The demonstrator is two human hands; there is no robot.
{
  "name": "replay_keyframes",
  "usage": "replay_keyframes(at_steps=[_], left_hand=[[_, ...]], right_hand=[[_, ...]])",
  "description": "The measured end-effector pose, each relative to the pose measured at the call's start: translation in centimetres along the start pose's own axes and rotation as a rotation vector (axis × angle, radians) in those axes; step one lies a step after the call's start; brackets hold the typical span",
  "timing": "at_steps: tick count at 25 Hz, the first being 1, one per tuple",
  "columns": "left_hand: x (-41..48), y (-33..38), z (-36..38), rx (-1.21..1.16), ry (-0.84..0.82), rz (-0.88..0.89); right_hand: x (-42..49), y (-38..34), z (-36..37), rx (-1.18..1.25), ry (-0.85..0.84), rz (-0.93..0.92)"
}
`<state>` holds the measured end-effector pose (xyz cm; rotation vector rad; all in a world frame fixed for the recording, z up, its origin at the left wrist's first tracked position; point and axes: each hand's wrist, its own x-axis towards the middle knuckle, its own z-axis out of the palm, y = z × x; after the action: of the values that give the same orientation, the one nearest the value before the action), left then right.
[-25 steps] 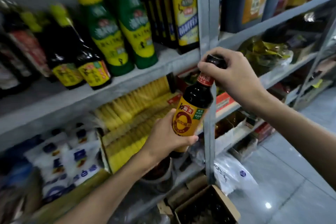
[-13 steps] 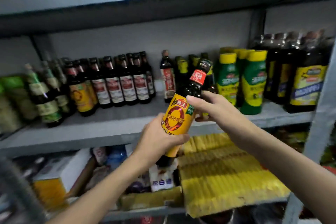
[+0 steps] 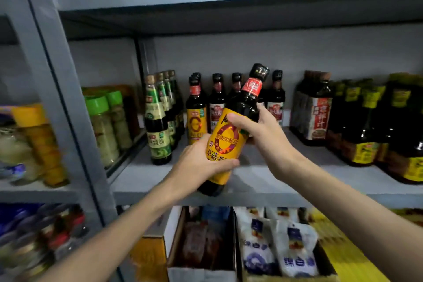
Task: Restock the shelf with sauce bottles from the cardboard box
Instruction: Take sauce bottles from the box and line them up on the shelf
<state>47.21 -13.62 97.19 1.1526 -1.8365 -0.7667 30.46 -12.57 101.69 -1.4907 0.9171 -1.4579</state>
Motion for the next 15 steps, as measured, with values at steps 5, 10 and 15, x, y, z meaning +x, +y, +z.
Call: replay_keyframes(at_steps=[5,10,15], left_hand=[[2.3,-4.8,-4.2,-0.120,-0.037,-0.001],[5.5,-9.0,-5.2,0.012,0.061,-0.016],[7.5,-10.8,-5.0,0.100,0.080,-0.033]], right_hand=[[4.8,0.2,4.1,-0.149,-0.095,-0.021],[9.0,3.1,6.7,-0.245,-0.268,0.017],[11.5,5.2,6.5,-0.293,-0.296,0.011]])
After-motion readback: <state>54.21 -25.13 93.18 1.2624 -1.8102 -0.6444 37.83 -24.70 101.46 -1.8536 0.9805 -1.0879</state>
